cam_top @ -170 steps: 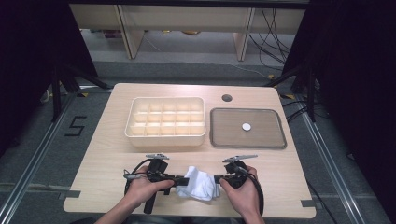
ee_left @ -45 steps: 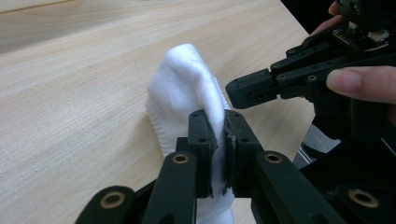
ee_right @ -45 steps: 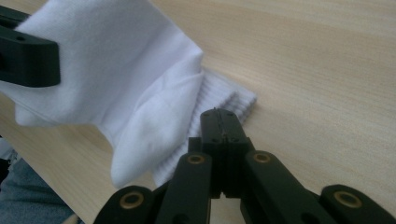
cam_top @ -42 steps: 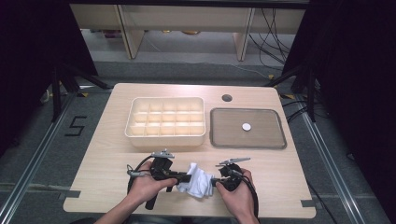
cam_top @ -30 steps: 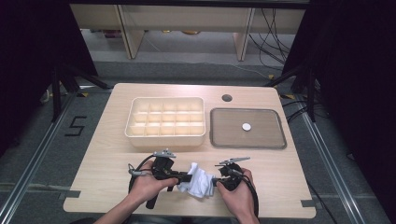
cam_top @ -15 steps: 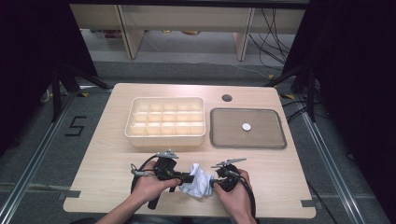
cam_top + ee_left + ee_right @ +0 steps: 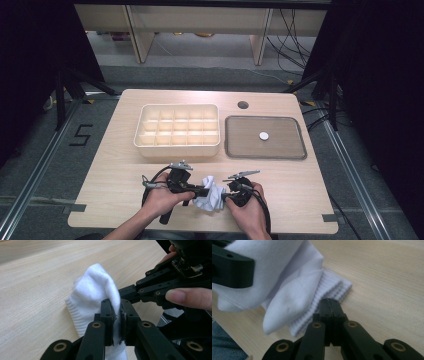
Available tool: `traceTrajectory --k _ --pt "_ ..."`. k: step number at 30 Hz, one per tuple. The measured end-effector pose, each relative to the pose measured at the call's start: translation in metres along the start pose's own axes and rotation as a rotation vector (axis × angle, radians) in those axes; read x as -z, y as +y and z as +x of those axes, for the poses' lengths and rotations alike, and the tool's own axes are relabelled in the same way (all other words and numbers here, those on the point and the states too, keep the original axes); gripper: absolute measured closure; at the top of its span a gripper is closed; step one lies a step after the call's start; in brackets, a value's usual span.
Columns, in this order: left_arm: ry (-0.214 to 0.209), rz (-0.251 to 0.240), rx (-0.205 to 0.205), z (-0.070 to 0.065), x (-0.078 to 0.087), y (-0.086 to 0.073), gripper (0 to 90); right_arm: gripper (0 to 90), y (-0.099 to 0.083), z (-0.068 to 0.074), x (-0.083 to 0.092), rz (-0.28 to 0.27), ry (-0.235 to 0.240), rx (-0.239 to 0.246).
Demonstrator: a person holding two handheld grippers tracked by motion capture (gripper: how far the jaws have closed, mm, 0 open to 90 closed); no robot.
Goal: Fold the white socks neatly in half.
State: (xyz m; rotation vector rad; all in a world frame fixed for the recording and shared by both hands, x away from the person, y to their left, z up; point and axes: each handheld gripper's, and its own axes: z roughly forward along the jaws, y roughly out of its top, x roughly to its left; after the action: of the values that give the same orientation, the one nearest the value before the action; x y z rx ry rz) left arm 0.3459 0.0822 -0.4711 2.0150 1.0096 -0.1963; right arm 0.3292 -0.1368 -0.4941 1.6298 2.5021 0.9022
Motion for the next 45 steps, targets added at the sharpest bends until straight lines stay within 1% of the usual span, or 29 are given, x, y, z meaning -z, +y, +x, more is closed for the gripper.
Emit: traceTrajectory --k 1,2,3,5,6,7,8,9,10,12,13,14,17,18,19,20,21,25,26,28,30,33,34,35,36,37,38,42,45 --pt "-0.020 -0.011 0.004 0.001 -0.001 0.000 81.8 90.0 0.000 -0.001 -0.001 0.000 -0.008 0.032" --pt "-0.021 -0.010 0.004 0.000 -0.002 0.000 81.8 90.0 0.001 0.001 -0.001 -0.001 0.003 0.009" --pt "-0.005 -0.004 0.000 -0.001 -0.001 0.000 81.8 90.0 0.000 0.001 -0.001 0.000 -0.005 0.029" --pt "-0.002 -0.007 0.001 -0.001 -0.002 0.000 81.8 90.0 0.001 0.002 -0.002 0.003 -0.007 0.022" --pt "0.003 0.011 -0.004 -0.001 -0.001 0.001 81.7 90.0 0.002 0.003 -0.002 0.010 -0.001 0.018" --pt "0.003 0.011 -0.004 -0.001 -0.001 0.001 81.8 90.0 0.002 0.003 -0.002 0.010 -0.001 0.018" --pt "0.003 0.010 -0.004 -0.001 -0.001 0.001 81.8 90.0 0.003 0.003 -0.004 0.000 0.004 0.045" --pt "0.003 0.010 -0.004 -0.001 -0.001 0.001 81.8 90.0 0.003 0.003 -0.004 0.000 0.004 0.045" --pt "0.004 0.010 -0.003 -0.001 -0.001 0.001 81.8 90.0 0.003 0.004 -0.003 0.010 0.010 0.023" --pt "0.002 0.002 0.002 -0.001 -0.002 0.001 81.8 90.0 0.004 0.006 -0.004 0.006 0.014 0.013" --pt "-0.014 -0.007 0.005 0.000 -0.003 0.000 81.8 90.0 0.003 0.004 -0.005 -0.003 0.003 0.055" --pt "-0.013 -0.008 0.006 -0.001 -0.003 0.000 81.8 90.0 0.004 0.006 -0.005 0.005 0.008 0.024" --pt "-0.012 -0.007 0.005 -0.001 -0.004 0.000 81.7 90.0 0.004 0.007 -0.005 0.005 0.011 0.028" --pt "-0.006 -0.024 0.007 -0.001 -0.004 -0.001 81.7 90.0 0.004 0.008 -0.006 0.008 0.004 0.028" --pt "-0.006 -0.024 0.007 -0.001 -0.004 -0.001 81.8 90.0 0.004 0.008 -0.006 0.008 0.004 0.028" --pt "-0.006 -0.024 0.005 -0.001 -0.004 0.000 81.8 90.0 0.004 0.007 -0.007 0.012 -0.032 0.055" --pt "-0.005 -0.024 0.007 -0.001 -0.004 0.000 81.7 90.0 0.003 0.008 -0.007 0.008 -0.005 0.047" --pt "-0.006 -0.006 0.002 -0.001 -0.003 0.001 81.7 90.0 0.004 0.009 -0.007 0.009 0.008 0.029" --pt "-0.006 -0.005 0.002 0.000 -0.003 0.001 81.7 90.0 0.004 0.011 -0.007 -0.001 0.024 0.017" --pt "-0.005 -0.003 0.001 0.000 -0.003 0.002 81.7 90.0 0.004 0.012 -0.007 0.001 0.010 0.038" --pt "-0.013 0.002 -0.001 0.001 -0.003 0.002 81.7 90.0 0.004 0.012 -0.008 0.001 0.008 0.033" --pt "0.002 -0.003 0.005 0.000 -0.002 0.002 81.7 90.0 0.004 0.014 -0.008 0.001 0.012 0.035" --pt "0.005 -0.016 0.005 0.000 -0.003 0.002 81.7 90.0 0.005 0.013 -0.009 -0.003 0.015 0.047" --pt "-0.002 -0.003 0.002 0.001 -0.002 0.003 81.7 90.0 0.005 0.014 -0.009 -0.003 0.017 0.046" --pt "0.000 -0.005 0.002 0.000 -0.002 0.003 81.7 90.0 0.005 0.015 -0.009 0.007 0.031 0.035" --pt "0.002 -0.006 0.002 0.000 -0.002 0.003 81.7 90.0 0.006 0.014 -0.010 0.015 0.012 0.031" --pt "-0.009 -0.003 0.002 0.001 -0.002 0.003 81.7 90.0 0.006 0.016 -0.010 0.005 0.011 0.036" --pt "-0.007 -0.002 0.001 0.001 -0.002 0.003 81.6 90.0 0.006 0.017 -0.011 0.005 0.025 0.039" --pt "-0.002 -0.004 0.002 0.001 -0.001 0.004 81.6 90.0 0.007 0.017 -0.011 0.005 0.024 0.036"
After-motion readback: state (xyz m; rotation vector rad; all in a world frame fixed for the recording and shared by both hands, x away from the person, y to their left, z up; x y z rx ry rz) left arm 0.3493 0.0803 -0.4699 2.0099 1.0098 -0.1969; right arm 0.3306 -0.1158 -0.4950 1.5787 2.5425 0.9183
